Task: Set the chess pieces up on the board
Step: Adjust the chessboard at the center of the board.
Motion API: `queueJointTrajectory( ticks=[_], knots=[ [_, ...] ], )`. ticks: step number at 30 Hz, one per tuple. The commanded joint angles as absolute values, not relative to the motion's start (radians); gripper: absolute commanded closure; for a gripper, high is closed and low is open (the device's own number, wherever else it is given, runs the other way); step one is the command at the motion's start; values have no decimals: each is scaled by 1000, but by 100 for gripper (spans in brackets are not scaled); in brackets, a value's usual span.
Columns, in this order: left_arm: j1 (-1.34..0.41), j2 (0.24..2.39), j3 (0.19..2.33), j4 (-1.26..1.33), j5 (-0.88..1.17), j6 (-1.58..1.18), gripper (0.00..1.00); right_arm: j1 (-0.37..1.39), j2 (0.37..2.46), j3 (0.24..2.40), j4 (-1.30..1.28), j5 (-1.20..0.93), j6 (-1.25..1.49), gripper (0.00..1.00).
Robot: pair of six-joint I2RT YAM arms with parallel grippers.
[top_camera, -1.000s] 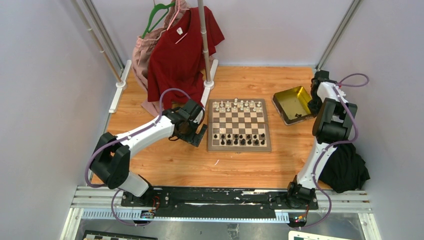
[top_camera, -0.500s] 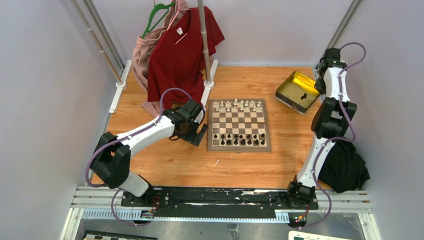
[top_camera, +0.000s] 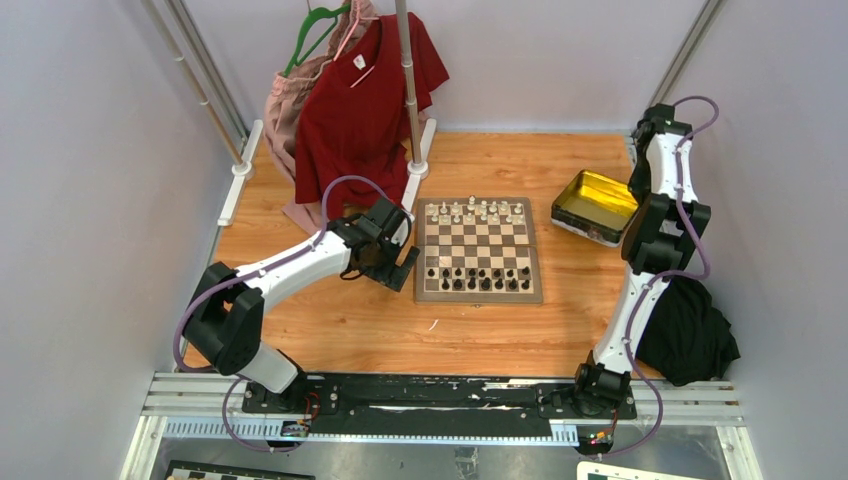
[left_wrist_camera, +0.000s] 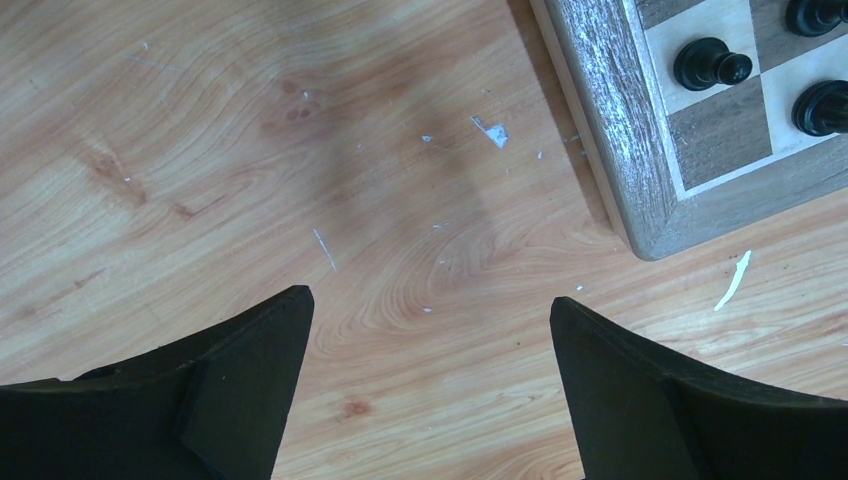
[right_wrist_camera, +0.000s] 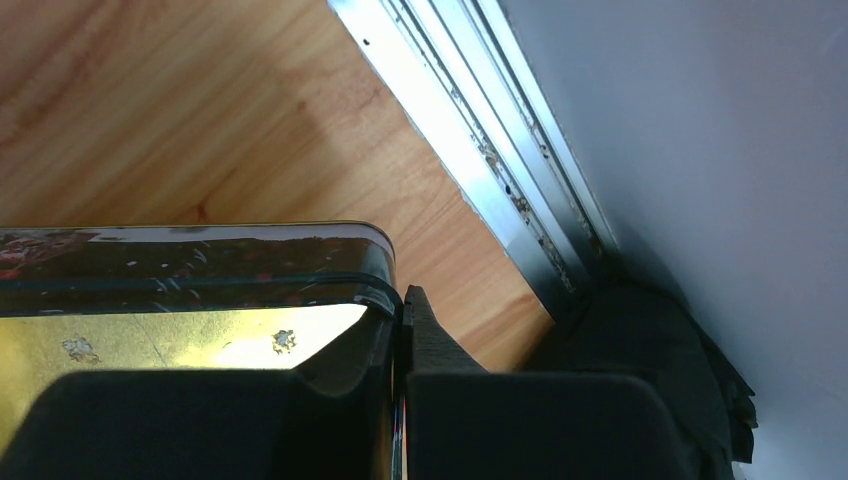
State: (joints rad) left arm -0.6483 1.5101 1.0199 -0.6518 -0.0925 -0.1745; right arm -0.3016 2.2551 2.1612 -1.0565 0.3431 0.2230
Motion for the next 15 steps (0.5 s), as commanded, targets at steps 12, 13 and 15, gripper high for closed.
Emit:
queueJointTrajectory(
  ticks=[12, 13, 15],
  knots=[
    [-644, 1492, 1027, -672, -56, -202, 7, -301, 2279, 2071, -1132, 119, 262, 100],
    [-644, 1494, 1030, -674, -54, -201, 7, -302, 2282, 2062, -1133, 105, 271, 100],
    [-643, 1494, 1032, -679, -55, -201, 7, -299, 2270, 2041, -1132, 78, 281, 100]
  ],
)
